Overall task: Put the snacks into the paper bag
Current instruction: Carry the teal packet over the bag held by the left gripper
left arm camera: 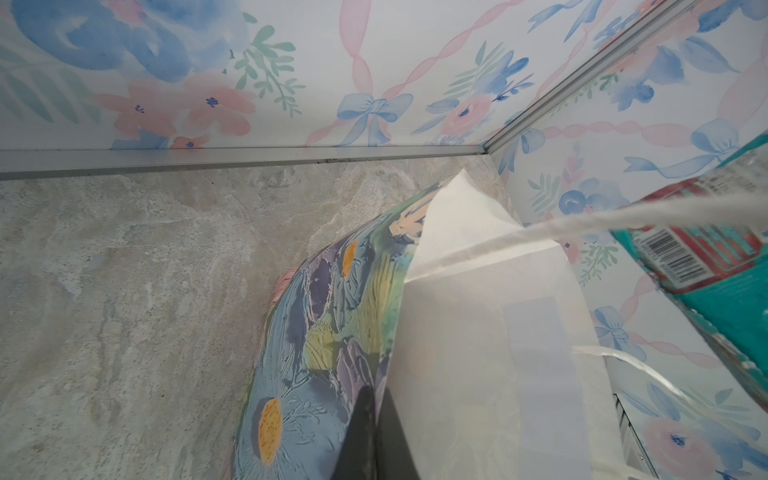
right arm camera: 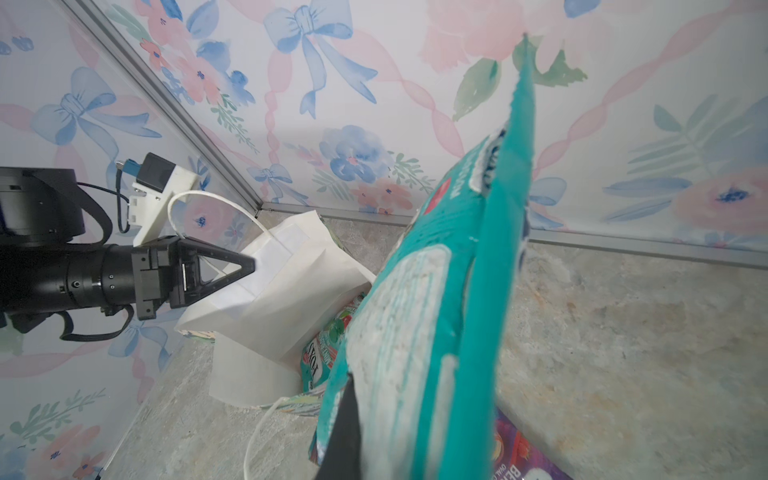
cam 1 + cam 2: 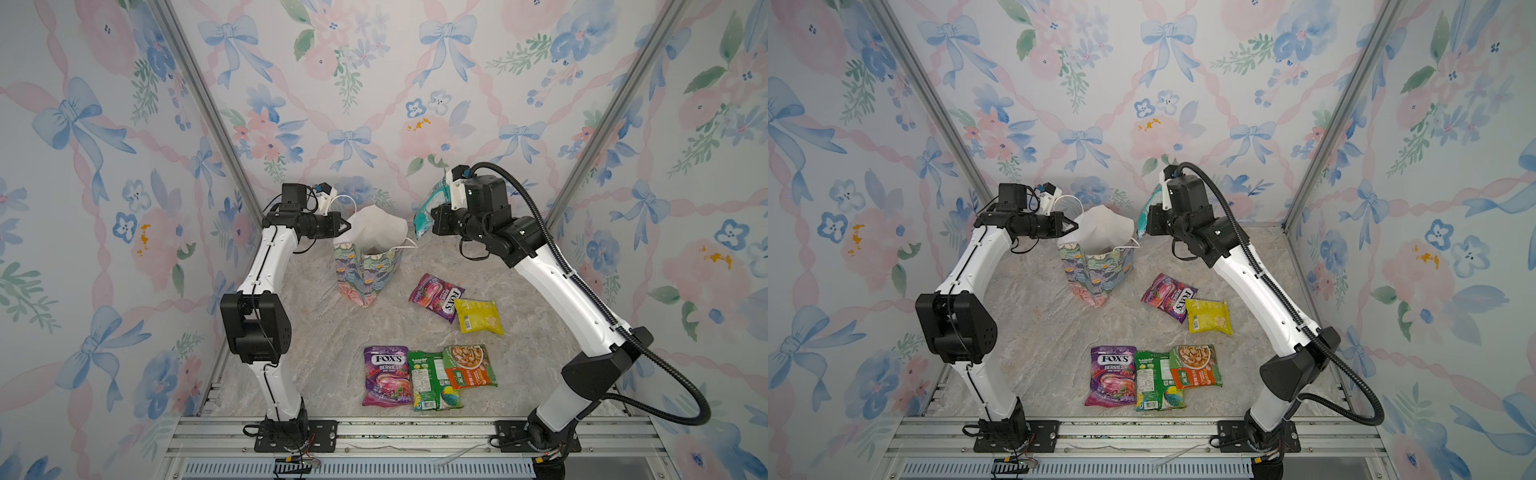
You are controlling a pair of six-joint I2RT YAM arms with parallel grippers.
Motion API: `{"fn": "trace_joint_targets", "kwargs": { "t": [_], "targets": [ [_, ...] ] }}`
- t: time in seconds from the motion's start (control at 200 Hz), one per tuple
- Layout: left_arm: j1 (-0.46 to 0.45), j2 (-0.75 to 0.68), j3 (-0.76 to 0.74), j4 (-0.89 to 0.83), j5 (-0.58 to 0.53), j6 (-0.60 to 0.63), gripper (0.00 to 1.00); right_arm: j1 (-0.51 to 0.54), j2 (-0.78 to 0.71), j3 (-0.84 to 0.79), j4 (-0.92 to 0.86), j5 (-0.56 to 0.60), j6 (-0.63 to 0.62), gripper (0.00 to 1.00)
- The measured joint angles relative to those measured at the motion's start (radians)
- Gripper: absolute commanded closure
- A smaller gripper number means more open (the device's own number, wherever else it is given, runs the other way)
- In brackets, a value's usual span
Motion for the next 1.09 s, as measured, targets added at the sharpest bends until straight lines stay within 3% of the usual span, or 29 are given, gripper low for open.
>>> {"fn": "trace_joint_targets", "kwargs": {
  "t": [0.465,1.095],
  "targets": [
    [0.0,0.0,0.0,0.0,0.0,0.0,1.0,0.12,0.378,0.566,-0.166,-0.125,-0.077,1.0],
    [0.0,0.0,0.0,0.001,0.0,0.0,1.0,0.135,0.42,0.466,-0.199,-0.233,-0.05,1.0]
  ]
}}
